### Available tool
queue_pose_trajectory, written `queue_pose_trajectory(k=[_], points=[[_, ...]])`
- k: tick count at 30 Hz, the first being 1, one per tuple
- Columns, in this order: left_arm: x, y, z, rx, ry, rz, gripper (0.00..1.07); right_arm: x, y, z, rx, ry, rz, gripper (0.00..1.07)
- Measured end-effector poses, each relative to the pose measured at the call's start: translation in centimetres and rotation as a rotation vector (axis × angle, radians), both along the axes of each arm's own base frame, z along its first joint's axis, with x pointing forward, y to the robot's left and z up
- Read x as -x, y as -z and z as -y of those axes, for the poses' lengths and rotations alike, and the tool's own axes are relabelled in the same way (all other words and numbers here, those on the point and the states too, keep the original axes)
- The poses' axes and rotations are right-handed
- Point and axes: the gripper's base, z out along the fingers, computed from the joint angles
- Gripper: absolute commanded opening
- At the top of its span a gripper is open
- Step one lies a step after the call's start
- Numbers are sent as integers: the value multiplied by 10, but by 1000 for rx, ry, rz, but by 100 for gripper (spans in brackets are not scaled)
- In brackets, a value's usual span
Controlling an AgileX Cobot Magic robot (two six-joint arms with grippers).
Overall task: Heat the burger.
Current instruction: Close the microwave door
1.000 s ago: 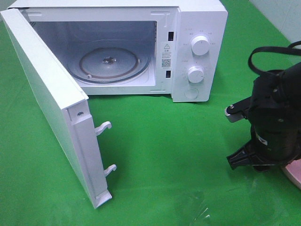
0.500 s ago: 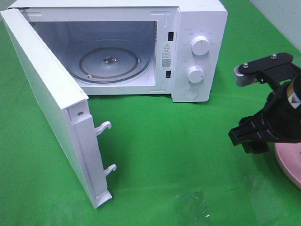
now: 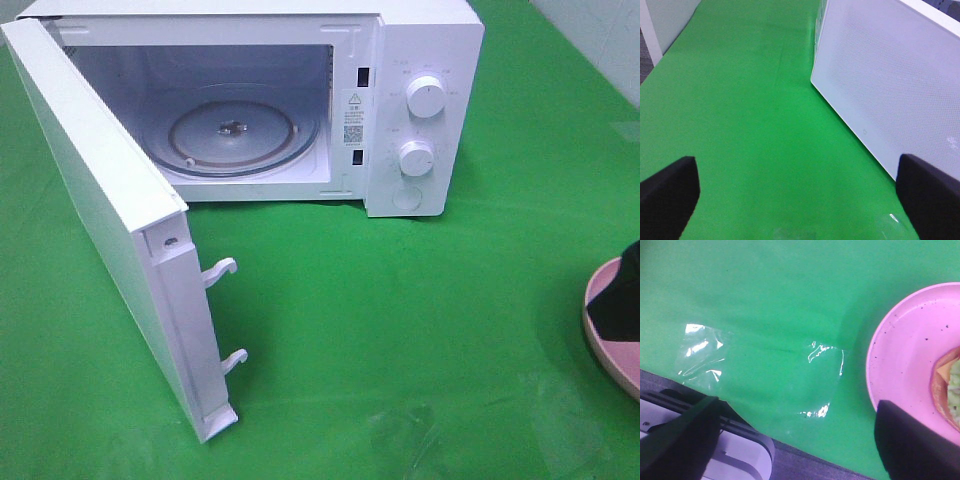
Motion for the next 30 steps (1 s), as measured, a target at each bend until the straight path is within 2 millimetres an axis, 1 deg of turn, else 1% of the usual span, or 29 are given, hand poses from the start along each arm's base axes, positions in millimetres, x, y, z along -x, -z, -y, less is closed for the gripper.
queue_pose_trajectory(k=[1,2,3,4,5,6,7,8,9,12,13,14,15,16,18,19,20,23,24,26,27,28,29,30], points=[[0,0,0,0,0,0,101,0,0,0,0,0,0,79],[0,0,0,0,0,0,101,9,-6,6,-11,3,21,78],[0,0,0,0,0,0,101,14,-10,9,-19,4,35,78],[0,0,0,0,0,0,101,14,-10,9,-19,4,35,78],[0,0,0,0,0,0,101,28,-17,17,-34,10,58,77],[0,0,0,0,0,0,101,28,-17,17,-34,10,58,77],[0,0,0,0,0,0,101,37,-21,23,-45,13,77,77],[0,0,0,0,0,0,101,37,-21,23,-45,13,77,77],[0,0,0,0,0,0,101,46,-24,28,-58,16,97,77],[0,0,0,0,0,0,101,52,-27,32,-70,18,117,76],[0,0,0,0,0,0,101,60,-31,37,-95,18,158,76],[0,0,0,0,0,0,101,60,-31,37,-95,18,158,76],[0,0,0,0,0,0,101,68,-35,42,-119,23,201,76],[0,0,0,0,0,0,101,68,-35,42,-119,23,201,76],[0,0,0,0,0,0,101,82,-40,55,-137,75,281,76],[0,0,0,0,0,0,101,82,-40,55,-137,75,281,76],[0,0,0,0,0,0,101,87,-40,61,-125,106,320,76],[0,0,0,0,0,0,101,93,-37,65,-112,130,357,76],[0,0,0,0,0,0,101,98,-30,67,-107,149,373,76],[0,0,0,0,0,0,101,100,-26,68,-110,157,382,76],[0,0,0,0,0,0,101,105,-18,68,-112,170,392,76],[0,0,0,0,0,0,101,105,-18,68,-112,170,392,76],[0,0,0,0,0,0,101,110,-11,69,-119,192,411,76],[0,0,0,0,0,0,101,110,-11,69,-119,192,411,76]])
